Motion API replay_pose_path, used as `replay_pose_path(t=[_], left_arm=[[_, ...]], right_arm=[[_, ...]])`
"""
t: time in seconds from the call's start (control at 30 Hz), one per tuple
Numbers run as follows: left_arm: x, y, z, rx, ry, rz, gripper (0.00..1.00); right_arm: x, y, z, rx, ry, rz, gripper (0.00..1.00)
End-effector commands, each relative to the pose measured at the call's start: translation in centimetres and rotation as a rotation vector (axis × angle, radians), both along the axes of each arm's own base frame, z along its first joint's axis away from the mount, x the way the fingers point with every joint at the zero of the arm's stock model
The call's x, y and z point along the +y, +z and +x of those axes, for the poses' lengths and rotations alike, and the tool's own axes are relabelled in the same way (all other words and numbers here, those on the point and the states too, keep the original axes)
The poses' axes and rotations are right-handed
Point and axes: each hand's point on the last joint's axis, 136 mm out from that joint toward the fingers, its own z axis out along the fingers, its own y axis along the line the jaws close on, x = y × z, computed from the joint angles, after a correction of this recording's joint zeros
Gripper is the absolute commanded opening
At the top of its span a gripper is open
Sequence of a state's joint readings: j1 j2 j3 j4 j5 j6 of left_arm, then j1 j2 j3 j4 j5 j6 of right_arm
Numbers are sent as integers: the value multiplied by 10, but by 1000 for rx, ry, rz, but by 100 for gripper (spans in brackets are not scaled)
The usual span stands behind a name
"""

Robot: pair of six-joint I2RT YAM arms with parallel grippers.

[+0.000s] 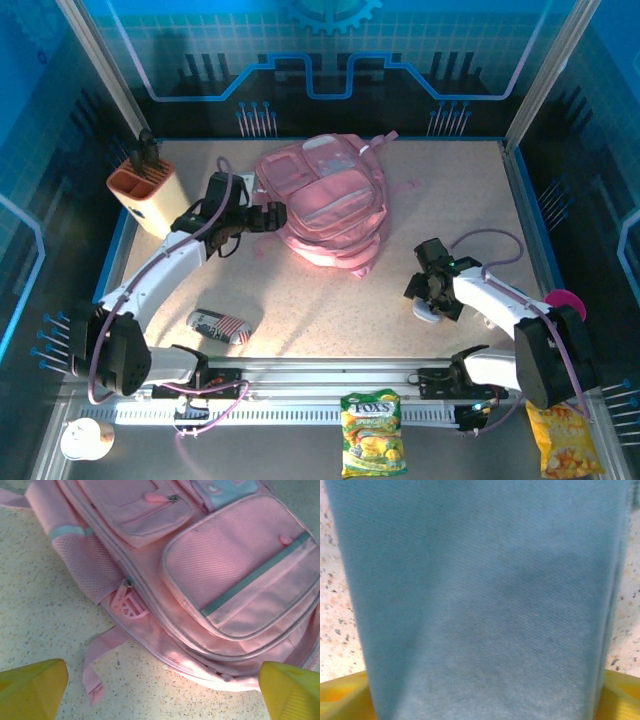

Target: Pack books, pencil case, and school supplies into a backpack

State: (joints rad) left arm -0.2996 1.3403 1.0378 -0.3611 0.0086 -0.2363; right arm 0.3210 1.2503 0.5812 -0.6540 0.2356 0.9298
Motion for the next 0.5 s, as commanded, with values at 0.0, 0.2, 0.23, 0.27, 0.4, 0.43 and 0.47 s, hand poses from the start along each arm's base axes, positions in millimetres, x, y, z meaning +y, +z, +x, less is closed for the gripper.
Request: replay_pose_path(t=[0.0,0.2,0.23,0.27,0.4,0.43,0.47], left_arm=[[-32,9,0,-29,-146,60,96],[-84,-1,0,-21,-345,201,90],[-93,-5,0,-17,-381,223,90],[-101,-7,0,-10,-412,241,89],[-125,-22,4,44,-498,315,81],[-130,-28,5,55,-520,340,80],[-135,-34,7,64,-541,366,78]], right_arm=[[-2,0,2,-21,1,-22,79],[-6,12,10,-92,24,-41,70],[-6,16,13,-114,30,-39,70],[-5,19,15,-139,37,-34,70],[-2,30,22,-212,44,-11,71],[-2,31,23,-222,41,-6,71],[-2,32,24,-233,38,-1,71]])
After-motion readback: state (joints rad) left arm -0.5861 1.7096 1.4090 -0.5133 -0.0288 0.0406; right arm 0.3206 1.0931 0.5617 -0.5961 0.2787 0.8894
